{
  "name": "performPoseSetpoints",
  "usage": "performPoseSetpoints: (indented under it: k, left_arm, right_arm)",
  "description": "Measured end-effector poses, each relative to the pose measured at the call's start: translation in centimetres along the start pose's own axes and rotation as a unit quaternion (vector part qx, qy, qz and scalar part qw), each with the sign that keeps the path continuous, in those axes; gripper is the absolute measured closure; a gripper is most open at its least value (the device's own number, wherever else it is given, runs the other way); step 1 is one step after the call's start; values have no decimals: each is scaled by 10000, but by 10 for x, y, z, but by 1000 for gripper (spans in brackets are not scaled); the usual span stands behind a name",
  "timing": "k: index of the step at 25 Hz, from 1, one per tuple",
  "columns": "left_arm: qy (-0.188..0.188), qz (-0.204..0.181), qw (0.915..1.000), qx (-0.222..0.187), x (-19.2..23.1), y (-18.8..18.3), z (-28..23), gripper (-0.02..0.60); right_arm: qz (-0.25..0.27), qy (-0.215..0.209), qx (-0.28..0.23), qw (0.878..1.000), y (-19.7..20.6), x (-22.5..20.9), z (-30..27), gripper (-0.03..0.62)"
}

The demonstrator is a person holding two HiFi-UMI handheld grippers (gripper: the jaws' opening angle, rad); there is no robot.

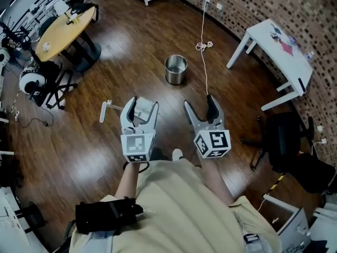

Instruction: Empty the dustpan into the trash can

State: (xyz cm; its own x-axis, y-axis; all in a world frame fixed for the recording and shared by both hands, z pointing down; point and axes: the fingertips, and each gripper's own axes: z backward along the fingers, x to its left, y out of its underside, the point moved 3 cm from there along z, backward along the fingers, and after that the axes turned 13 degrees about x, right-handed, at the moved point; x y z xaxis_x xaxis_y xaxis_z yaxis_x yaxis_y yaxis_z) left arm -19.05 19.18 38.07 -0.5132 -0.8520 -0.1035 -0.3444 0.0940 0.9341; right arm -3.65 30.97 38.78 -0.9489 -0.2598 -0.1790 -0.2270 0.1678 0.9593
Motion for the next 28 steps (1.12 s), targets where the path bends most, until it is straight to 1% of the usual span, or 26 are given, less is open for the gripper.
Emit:
performPoseSetpoints:
  k: [4,6,9,12,15,20,22,24,26,28]
  left_arm:
    - [52,-4,10000,37,17,-4,-27,307]
    - [93,58,9999,45,26,-8,-44,307]
    - [220,137,9996,61,37,-12,-80,307]
    - [360,59,9993,-41,54,-17,-122,307]
    - [453,-3,9989,-121,84,-29,-157,307]
    - [533,58,9984,-179,144,-42,-205,307]
    - [617,8,9980,-115,157,-42,-217,307]
    - [665,41,9978,-62,169,-41,-230,307]
    - [668,85,9977,-14,174,-42,-245,307]
    - [611,7,9981,37,174,-45,-254,305]
  right_arm:
    - [-1,77,-16,10000,-5,-13,-23,220]
    - [-22,114,68,9999,-5,-18,-39,220]
    - [-20,168,187,9997,-3,-24,-67,233]
    - [-84,185,159,9997,-9,-35,-108,233]
    - [54,204,58,9998,-30,-33,-157,233]
    - [285,271,-129,9991,-61,-19,-228,233]
    - [313,358,-112,9988,-59,-16,-242,233]
    - [293,425,-67,9986,-55,-17,-252,233]
    - [214,476,-35,9986,-53,-27,-262,233]
    - [162,446,3,9989,-52,-42,-271,233]
